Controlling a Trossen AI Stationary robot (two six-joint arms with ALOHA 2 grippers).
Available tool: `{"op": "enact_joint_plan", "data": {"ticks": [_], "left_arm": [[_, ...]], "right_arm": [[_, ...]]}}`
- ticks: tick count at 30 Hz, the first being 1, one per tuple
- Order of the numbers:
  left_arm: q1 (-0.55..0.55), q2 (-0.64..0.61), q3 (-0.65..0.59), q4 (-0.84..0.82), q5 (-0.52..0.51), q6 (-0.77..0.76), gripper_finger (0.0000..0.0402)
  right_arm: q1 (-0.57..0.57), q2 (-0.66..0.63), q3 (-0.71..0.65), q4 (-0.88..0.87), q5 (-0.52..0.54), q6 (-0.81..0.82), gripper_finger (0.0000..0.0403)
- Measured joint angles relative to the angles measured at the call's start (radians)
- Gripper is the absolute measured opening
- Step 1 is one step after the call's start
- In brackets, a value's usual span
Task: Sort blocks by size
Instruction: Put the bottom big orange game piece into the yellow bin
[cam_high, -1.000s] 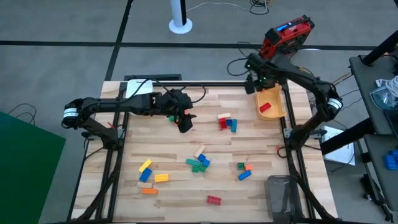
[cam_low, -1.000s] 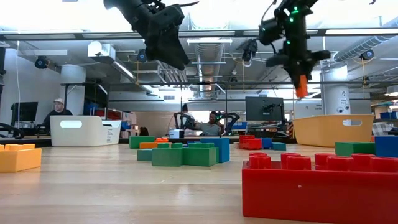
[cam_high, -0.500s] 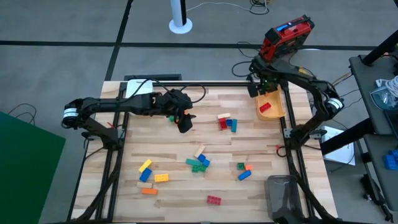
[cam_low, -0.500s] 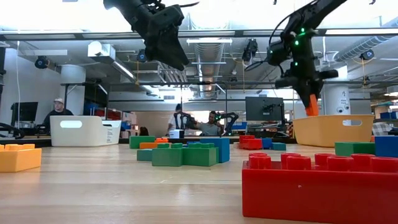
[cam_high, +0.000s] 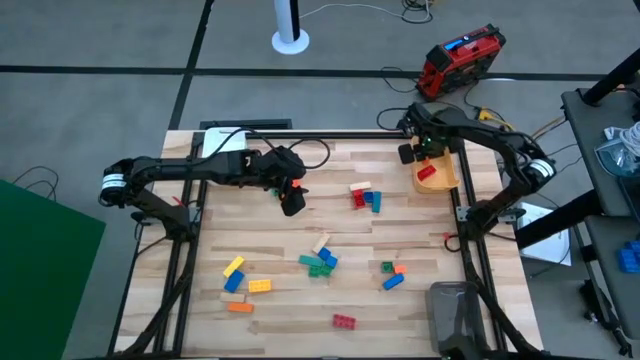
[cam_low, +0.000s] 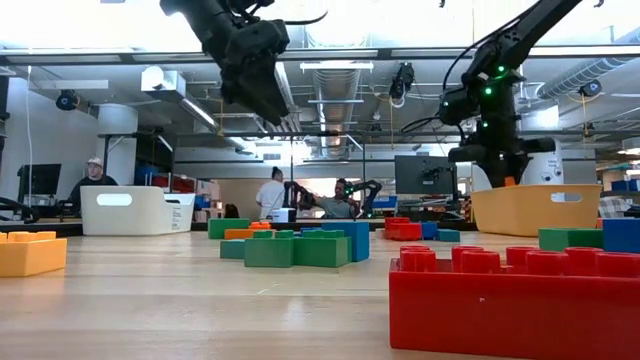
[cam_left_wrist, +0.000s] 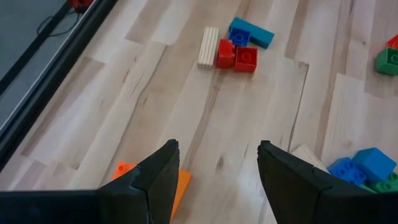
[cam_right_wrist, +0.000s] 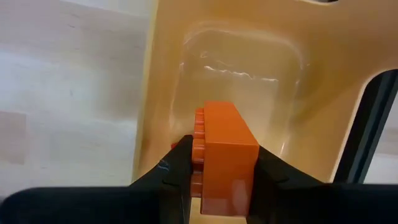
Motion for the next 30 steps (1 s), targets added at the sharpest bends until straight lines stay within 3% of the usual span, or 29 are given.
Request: {"op": "enact_joint_plan", "data": {"ticks": [8, 16, 30], "left_arm": [[0.0, 0.0, 0.0, -0.002, 0.0, -0.007, 0.0195], [0.0, 0.0, 0.0, -0.001, 0.0, -0.007, 0.0194], [0.0, 0.0, 0.0, -0.001, 0.001, -0.01, 0.0194]], "right_arm": [[-0.023, -0.042, -0.057, 0.056, -0.005, -0.017, 0.0085], [-0.023, -0.042, -0.059, 0.102, -0.004, -0.016, 0.012], [-0.023, -0.043, -0.059, 0.091, 0.031, 0.009, 0.0115]]}}
